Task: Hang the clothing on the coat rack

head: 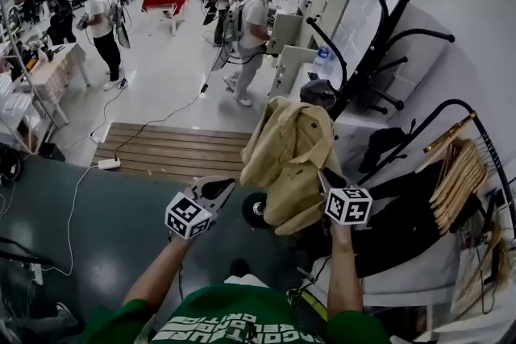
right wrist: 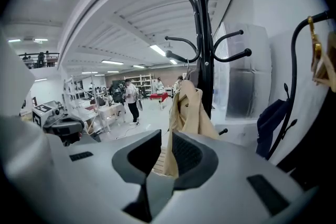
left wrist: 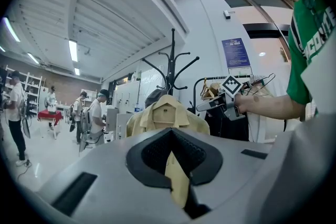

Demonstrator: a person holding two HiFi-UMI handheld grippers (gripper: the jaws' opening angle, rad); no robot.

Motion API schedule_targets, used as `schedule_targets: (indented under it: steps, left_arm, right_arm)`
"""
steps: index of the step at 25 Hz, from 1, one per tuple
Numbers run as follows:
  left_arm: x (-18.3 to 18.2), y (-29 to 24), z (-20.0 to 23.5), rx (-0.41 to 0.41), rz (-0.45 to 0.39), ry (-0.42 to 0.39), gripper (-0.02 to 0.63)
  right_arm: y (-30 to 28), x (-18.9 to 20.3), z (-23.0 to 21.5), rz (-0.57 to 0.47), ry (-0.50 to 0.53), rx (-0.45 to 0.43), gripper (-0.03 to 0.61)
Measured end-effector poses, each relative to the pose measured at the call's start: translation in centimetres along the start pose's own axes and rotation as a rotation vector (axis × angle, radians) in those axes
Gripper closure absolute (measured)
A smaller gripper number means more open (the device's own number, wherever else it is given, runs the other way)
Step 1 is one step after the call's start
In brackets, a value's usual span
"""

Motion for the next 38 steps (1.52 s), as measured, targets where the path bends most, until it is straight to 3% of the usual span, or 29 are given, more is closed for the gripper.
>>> schedule_targets:
  steps: [6,20,26,38]
  left_arm:
    - [1.6,3.7,-1.8,0.009,0.018,0.022,0.611]
    - [3.5,7.7,-5.0,0.001,0.02,0.069,0.611]
    - [3.4,5.9,-6.9,-0.001,-0.01,0.047,0.611]
    - [4.3,0.3,-12.4,-0.054,-0.022,0.05,0.611]
  right_arm:
    - [3.1,2.0,4.3,-0.026,-0.027,-0.045,0.569]
    - [6.2,4.6,11.4,-0.028,-0.011,-0.193,0.571]
    - [6.9,5.7,10.2,-0.03,0.031,-0.233,0.571]
    - [8.7,8.7,3.9,-0.023,0.058,-0.301,0.571]
Point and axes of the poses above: the fingertips, and each gripper's own axes: y backward along the fingers, z to its left, x out of its underside, the point moved 10 cm from there along y, backward along the fingers, and after that the axes turned 10 degrees about y, right-handed, at the moved point
